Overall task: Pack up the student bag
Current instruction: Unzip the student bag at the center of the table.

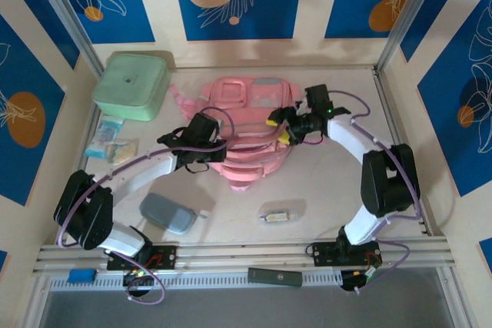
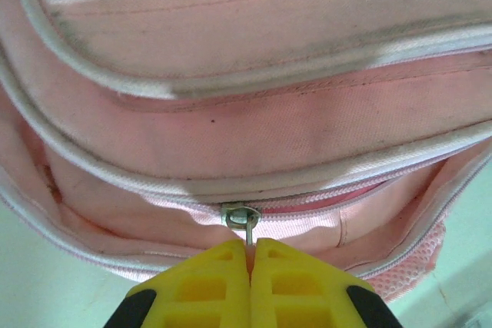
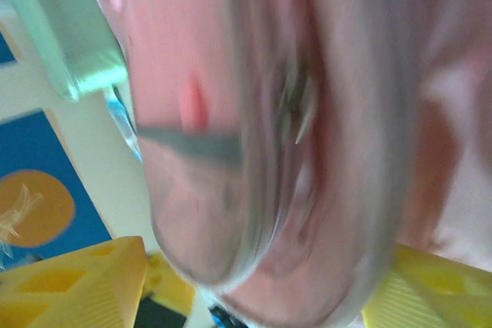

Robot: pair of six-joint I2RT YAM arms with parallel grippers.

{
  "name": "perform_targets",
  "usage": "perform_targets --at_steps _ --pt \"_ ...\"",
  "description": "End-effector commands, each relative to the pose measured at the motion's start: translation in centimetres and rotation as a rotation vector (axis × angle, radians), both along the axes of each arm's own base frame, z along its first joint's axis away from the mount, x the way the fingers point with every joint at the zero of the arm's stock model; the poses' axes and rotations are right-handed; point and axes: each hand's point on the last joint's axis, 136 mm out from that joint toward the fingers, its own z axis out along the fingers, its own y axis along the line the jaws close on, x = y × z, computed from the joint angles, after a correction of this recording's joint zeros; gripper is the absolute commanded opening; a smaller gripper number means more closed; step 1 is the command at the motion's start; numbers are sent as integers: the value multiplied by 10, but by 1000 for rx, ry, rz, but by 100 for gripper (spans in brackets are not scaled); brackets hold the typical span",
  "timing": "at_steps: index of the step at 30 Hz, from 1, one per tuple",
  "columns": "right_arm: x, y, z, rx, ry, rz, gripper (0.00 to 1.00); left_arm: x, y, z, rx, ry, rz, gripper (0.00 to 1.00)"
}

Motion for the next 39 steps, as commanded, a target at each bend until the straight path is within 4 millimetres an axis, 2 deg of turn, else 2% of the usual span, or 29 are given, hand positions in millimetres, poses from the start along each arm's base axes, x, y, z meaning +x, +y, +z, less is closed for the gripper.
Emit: perform_targets --at_steps 1,2,5,9,10,12,15,17,21,24,26,28,35,39 --pt "-13 22 8 46 28 -94 74 4 -20 19 -73 -20 -17 0" --pt "-15 27 3 44 37 -115 75 4 -20 20 -72 -23 -13 0" --pt "-1 40 -1 16 3 -145 70 3 -20 20 -76 -18 -15 0" --pt "20 45 -4 -59 -50 -174 55 1 -18 20 -74 -20 -10 0" --pt "24 45 -4 -65 -59 -180 49 1 -17 18 -75 -19 -9 0" --pt "28 46 -2 -65 -65 -179 28 0 -15 17 -69 -18 -7 0" --pt "25 41 5 -87 -86 -157 9 -2 -6 11 -17 -18 0 0" --pt "19 35 12 -106 -110 -122 0 -4 10 7 51 -24 30 0" --pt "12 8 25 -86 -118 -92 0 -6 50 -8 163 -36 111 0" --pt "13 -19 23 -60 -93 -138 0 4 80 -20 156 -7 211 0" --pt "17 -28 26 -25 -93 -151 0 15 96 -24 142 -10 268 0" --pt "20 -28 33 -1 -97 -142 0 31 105 -22 115 -26 306 0" --pt "19 -7 51 8 -147 -89 0 99 112 -12 51 -85 345 0" --pt "22 -1 51 36 -151 -101 0 120 117 -10 27 -88 374 0"
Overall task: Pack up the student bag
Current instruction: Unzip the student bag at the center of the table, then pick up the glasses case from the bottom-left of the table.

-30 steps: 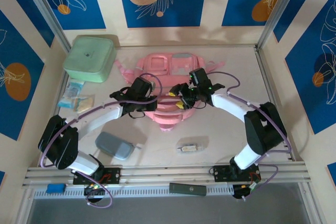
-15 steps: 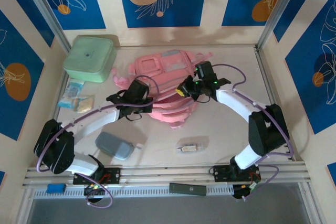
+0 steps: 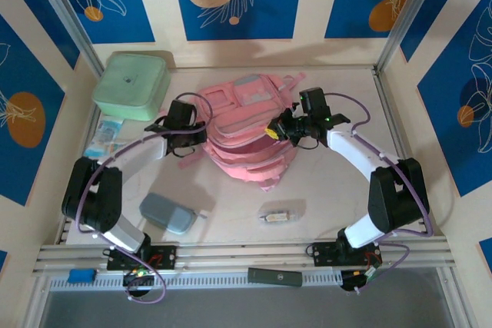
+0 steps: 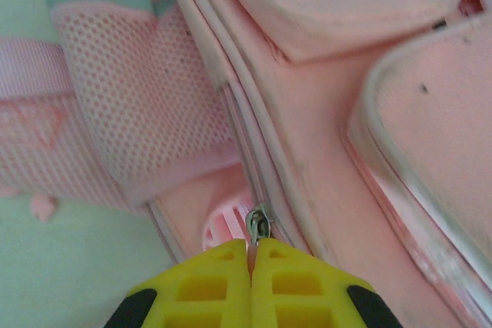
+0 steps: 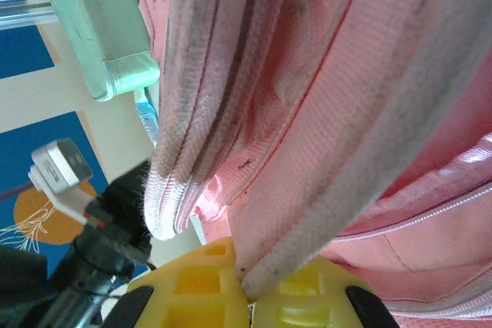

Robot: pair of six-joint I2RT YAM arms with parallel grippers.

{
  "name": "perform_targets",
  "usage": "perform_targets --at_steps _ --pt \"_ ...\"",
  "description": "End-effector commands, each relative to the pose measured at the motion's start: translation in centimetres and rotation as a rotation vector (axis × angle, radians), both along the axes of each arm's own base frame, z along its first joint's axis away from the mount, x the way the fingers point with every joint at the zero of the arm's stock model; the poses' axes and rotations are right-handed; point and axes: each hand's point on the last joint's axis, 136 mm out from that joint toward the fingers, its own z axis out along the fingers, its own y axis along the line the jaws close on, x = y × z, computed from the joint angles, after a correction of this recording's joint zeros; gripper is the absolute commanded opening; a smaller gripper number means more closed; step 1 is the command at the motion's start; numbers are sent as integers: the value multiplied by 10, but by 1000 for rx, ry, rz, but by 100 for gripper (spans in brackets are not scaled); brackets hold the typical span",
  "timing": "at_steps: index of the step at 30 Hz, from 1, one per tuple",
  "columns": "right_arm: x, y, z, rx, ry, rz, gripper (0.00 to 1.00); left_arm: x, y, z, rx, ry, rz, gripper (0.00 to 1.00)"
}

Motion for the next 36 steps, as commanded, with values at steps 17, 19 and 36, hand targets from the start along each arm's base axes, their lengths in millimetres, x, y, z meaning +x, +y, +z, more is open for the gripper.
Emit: perform_targets --at_steps 17,19,36 --pt "-27 1 9 -206 -132 172 60 -64 33 20 -51 97 34 49" --pt "-40 1 7 -249 -139 224 65 -82 40 23 -54 122 66 55" --pt "-188 189 -32 -358 -613 1036 99 -150 95 57 -97 126 257 100"
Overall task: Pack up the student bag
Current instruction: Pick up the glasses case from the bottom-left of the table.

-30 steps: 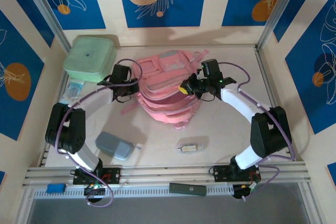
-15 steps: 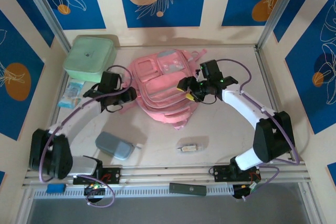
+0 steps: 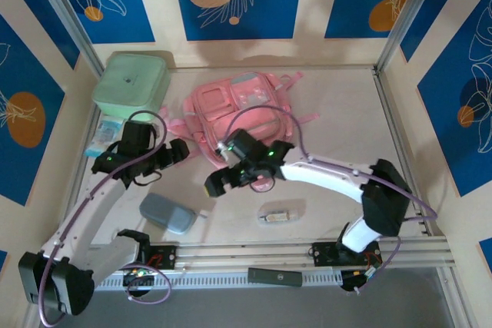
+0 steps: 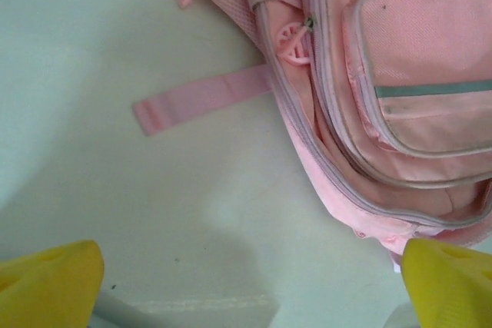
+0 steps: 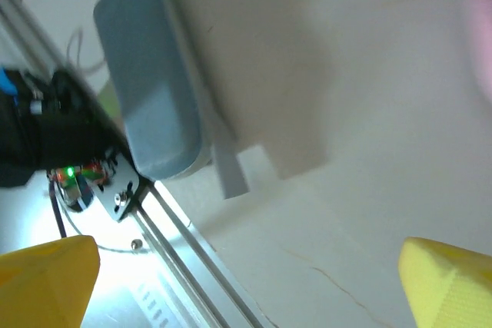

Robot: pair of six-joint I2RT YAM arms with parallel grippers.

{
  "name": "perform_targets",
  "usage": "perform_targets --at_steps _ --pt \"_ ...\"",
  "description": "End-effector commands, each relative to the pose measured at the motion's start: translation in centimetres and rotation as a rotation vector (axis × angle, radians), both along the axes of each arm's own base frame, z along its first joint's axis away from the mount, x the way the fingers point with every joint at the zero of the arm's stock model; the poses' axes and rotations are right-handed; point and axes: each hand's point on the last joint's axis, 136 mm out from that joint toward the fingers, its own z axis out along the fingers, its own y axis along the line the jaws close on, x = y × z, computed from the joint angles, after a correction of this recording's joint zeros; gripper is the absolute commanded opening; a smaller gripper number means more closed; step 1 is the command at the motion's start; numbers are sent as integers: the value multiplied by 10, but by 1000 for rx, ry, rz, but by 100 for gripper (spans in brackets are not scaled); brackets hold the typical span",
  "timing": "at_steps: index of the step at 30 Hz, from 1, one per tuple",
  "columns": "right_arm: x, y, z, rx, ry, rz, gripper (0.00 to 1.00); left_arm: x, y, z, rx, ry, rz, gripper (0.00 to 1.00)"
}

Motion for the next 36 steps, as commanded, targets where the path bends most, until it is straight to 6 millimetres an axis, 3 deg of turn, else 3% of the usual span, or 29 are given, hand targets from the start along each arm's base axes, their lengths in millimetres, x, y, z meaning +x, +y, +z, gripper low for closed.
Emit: perform_targets --at_steps 1,6,12,23,30,36 --pt "-10 41 -3 50 -127 147 99 -12 20 -5 1 41 75 100" --pt "-32 87 -32 32 -251 284 99 -9 37 7 -16 8 135 99" --pt "-34 119 -51 32 -307 346 99 -8 46 9 -30 6 180 100" --pt "-40 136 -86 -32 -368 425 99 -12 67 9 33 -10 278 99" --pt "-43 146 -100 -75 -405 460 99 -10 67 8 28 -12 285 99" --pt "-49 150 -86 -30 -428 509 99 -9 68 11 28 -17 285 100"
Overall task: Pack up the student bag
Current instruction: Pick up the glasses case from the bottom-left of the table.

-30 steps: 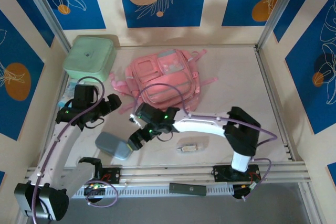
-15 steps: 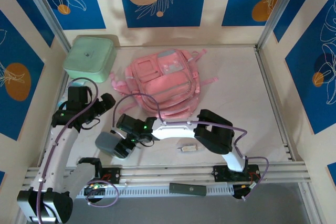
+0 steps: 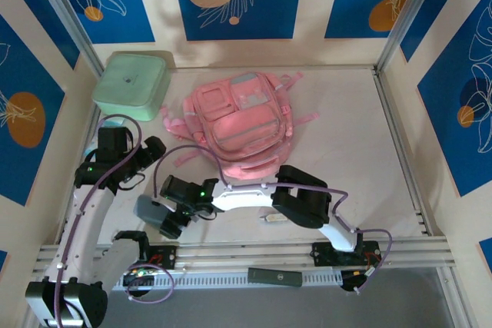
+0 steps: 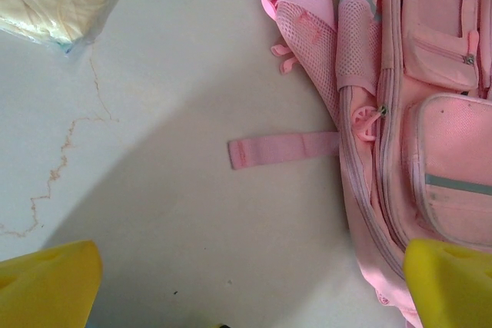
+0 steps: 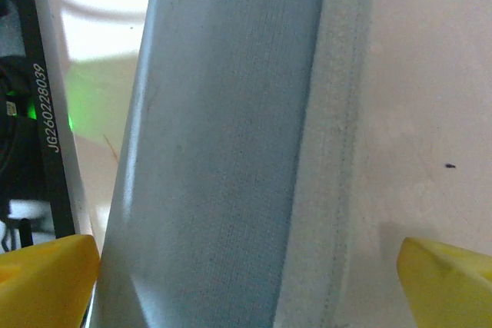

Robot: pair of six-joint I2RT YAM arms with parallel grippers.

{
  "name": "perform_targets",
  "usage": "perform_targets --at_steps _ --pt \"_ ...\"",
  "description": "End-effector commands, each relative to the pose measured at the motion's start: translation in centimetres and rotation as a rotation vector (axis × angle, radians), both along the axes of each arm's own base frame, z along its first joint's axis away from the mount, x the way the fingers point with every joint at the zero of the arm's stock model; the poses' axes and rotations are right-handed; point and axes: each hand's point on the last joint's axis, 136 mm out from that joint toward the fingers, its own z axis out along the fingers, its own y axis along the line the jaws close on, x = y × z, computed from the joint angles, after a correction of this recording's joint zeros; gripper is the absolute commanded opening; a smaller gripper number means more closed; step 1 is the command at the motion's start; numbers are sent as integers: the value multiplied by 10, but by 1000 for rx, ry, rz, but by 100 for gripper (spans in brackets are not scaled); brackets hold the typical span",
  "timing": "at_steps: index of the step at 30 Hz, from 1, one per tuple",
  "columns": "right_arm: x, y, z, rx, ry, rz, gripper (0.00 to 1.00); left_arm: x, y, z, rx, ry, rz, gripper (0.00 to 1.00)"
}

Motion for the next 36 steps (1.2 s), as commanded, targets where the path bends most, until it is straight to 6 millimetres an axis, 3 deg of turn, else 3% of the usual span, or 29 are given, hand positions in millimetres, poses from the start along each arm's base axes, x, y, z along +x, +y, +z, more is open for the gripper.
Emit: perform_targets --at_steps 1,4,15,21,25,29,36 --pt "-1 1 9 11 -41 39 99 -3 8 2 13 4 32 99" --pt "2 0 17 33 -39 52 99 -3 9 3 15 4 37 99" --pt "-3 0 -2 1 148 100 95 -4 10 5 16 0 37 99" --pt "-9 2 -11 -33 161 132 97 -4 10 6 19 -3 34 100" --pt "-13 5 -11 -56 118 155 91 -6 12 6 21 -1 40 99" --pt "-4 0 -7 -67 66 125 79 -8 13 7 24 -6 42 100" --pt "11 -9 20 -25 43 96 67 -8 12 7 16 -6 42 99"
